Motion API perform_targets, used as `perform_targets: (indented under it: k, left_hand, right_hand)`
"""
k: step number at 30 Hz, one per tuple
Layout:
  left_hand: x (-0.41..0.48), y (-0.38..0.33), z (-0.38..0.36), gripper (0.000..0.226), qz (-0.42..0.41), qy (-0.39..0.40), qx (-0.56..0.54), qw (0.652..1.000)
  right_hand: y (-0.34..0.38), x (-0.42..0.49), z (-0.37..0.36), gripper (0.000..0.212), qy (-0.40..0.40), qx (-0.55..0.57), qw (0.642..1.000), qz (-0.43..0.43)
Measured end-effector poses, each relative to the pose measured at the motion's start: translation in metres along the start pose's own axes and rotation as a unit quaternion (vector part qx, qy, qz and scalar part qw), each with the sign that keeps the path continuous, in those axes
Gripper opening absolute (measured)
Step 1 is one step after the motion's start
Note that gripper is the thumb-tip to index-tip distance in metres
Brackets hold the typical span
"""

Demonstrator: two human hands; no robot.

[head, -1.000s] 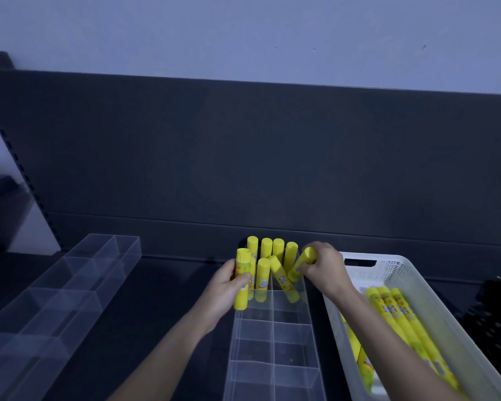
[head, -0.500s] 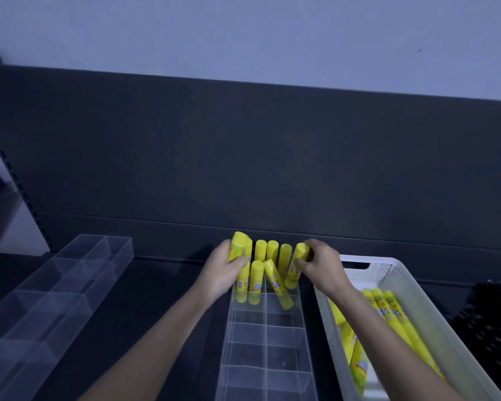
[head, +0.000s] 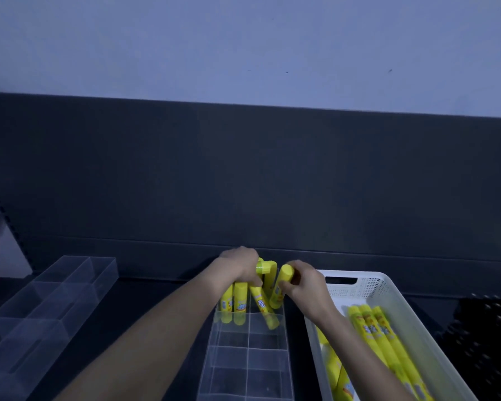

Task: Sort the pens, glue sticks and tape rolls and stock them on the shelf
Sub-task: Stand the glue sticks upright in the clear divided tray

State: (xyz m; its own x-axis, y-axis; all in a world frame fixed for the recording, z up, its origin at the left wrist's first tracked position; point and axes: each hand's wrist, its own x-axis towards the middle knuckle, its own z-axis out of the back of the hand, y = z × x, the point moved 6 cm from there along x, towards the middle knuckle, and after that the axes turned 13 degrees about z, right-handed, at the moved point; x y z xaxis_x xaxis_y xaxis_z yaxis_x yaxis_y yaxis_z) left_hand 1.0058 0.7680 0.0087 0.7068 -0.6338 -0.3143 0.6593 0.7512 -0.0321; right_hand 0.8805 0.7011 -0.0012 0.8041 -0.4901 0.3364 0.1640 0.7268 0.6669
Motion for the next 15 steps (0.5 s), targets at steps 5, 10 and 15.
perform_targets:
  k: [5, 10, 15]
  left_hand:
    - [0.005, -0.003, -0.009, 0.023, 0.005, -0.01, -0.014, 1.0]
    - [-0.001, -0.002, 0.006, 0.029, -0.016, -0.055, -0.079, 0.995]
    - [-0.004, -0.001, 0.0, 0.034, -0.085, -0.069, -0.119, 0.987]
  right_hand:
    - [-0.003, 0.001, 0.0, 0.021, -0.003, 0.015, 1.0, 0.002]
    - [-0.005, 0.002, 0.002, 0.02, -0.009, 0.009, 1.0, 0.003]
    - [-0.005, 0.003, -0.011, 0.025, 0.037, -0.033, 0.999, -0.002]
